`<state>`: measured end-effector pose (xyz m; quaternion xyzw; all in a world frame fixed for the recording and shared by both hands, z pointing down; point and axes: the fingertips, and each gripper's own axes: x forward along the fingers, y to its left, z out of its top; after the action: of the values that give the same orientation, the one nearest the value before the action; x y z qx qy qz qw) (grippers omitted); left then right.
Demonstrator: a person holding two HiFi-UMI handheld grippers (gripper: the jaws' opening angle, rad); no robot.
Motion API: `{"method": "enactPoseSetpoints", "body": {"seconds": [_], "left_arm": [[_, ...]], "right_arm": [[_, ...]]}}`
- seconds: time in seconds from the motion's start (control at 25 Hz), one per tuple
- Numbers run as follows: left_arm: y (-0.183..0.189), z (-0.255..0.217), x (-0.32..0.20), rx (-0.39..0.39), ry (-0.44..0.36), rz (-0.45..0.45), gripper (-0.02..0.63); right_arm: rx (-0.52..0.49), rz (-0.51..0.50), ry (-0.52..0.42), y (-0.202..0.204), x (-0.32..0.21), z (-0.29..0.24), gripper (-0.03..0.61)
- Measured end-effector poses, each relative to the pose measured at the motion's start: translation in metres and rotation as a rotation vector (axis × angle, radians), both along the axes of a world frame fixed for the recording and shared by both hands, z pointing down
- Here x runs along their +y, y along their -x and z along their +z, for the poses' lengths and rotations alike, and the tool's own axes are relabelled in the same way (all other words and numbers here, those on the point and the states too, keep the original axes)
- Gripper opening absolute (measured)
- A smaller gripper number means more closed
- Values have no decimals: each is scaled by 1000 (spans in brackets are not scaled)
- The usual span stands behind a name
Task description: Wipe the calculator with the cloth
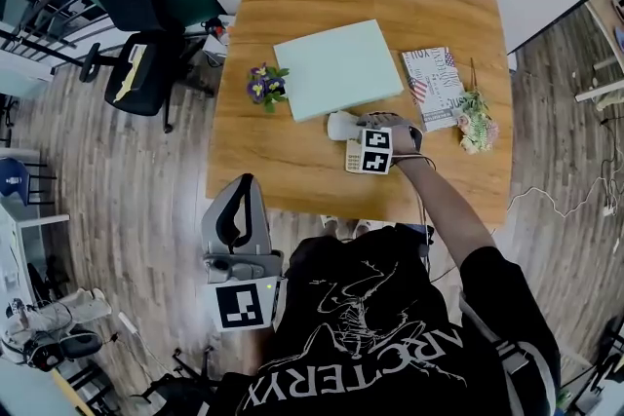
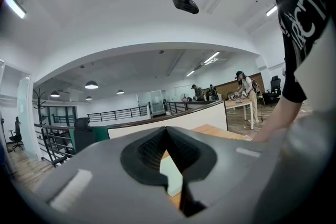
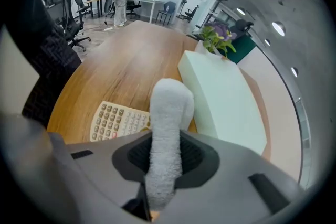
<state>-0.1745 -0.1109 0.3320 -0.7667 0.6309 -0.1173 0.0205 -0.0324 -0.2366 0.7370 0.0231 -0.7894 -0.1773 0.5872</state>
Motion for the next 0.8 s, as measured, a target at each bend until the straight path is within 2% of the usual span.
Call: {"method": "enactPoseSetpoints", "body": {"seconds": [0.44, 0.8], "left_arm": [[-31, -1, -20, 22, -13, 111, 9], [-45, 2, -27, 32, -17, 163, 9]], "right_arm": [[-30, -23, 45, 2, 61, -4, 89], [-50, -42, 103, 4, 115, -1, 89]]}}
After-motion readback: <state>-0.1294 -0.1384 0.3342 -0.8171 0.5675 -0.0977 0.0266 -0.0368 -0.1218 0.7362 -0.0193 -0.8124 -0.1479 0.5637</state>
